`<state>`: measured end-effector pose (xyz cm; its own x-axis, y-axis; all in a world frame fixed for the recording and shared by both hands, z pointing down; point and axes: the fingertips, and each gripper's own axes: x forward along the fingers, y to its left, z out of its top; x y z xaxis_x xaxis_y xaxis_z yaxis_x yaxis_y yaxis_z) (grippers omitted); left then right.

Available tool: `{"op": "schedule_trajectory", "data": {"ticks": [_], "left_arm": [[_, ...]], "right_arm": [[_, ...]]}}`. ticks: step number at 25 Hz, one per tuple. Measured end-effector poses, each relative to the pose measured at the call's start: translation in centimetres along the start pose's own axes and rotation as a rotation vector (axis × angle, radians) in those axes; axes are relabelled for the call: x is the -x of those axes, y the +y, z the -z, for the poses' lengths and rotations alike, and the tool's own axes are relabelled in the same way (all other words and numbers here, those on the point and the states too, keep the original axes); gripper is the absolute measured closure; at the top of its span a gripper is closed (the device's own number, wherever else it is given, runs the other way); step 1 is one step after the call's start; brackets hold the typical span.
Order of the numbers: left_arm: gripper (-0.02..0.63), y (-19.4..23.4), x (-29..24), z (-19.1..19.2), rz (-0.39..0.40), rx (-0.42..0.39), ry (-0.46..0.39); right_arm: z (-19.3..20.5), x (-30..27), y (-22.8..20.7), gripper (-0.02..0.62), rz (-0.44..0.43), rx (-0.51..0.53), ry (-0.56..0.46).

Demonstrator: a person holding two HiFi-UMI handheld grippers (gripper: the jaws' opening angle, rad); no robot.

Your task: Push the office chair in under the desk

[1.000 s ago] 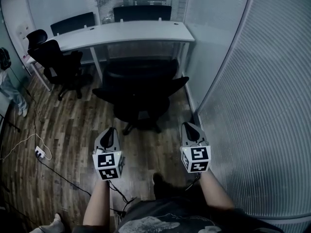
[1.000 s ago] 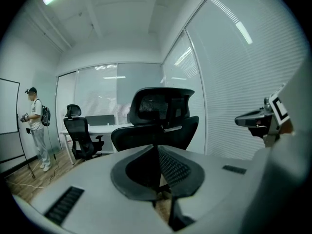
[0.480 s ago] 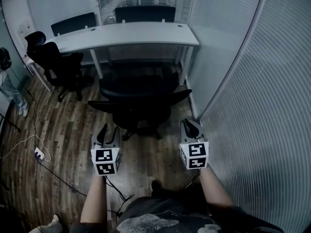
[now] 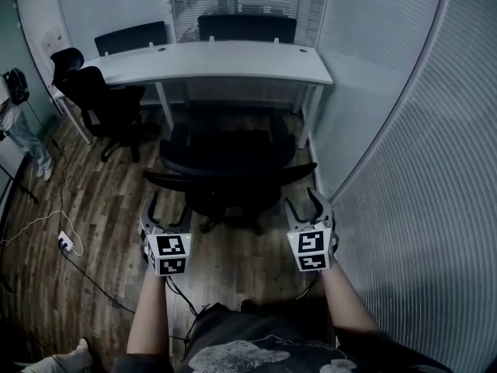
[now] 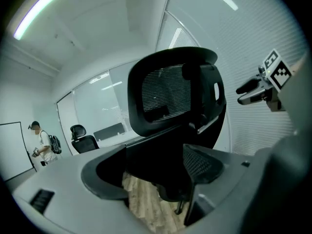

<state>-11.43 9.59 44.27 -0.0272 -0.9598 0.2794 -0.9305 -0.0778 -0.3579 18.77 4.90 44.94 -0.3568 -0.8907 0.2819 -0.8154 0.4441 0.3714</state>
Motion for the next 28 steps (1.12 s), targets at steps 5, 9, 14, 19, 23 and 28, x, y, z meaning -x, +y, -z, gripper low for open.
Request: {"op": "schedule_trajectory", "data": {"ticks": [5,9,14,19,23,28], "left_arm": [[0.247,1.8,-1.9,0.3,-0.038,-0.109,0.085],[0.247,3.1,-3.2,1.0,-0.048,-0.218,0.136],[0.247,2.7,-5.0,-0.1,-0.071,-0.351,0.092],[0.249,2.2,-6.3,0.0,-0.009,-0.401,0.056],[0.249,2.8,-7.4,-0.3,0.025,-0.392,0.015],[0.25,3.0,-8.7,-0.2,0.059,-0.414,0.022]], "right_arm": [[0.2,-2.2,-0.9,0.314,0.024,0.072,0.017],[0.3,-3.7,-0.8,0.301,0.038,0.14,0.046],[1.0,-5.7,-1.6,0.301,0.068,0.222,0.1],[1.2,-7.1,-1.6,0.301,0.097,0.254,0.116],[0.6,-8.0,-2.1,0.301,0.15,0.308,0.113],[0.6,-9.3,-2.4,0.301,0.23,0.393,0.147]]}}
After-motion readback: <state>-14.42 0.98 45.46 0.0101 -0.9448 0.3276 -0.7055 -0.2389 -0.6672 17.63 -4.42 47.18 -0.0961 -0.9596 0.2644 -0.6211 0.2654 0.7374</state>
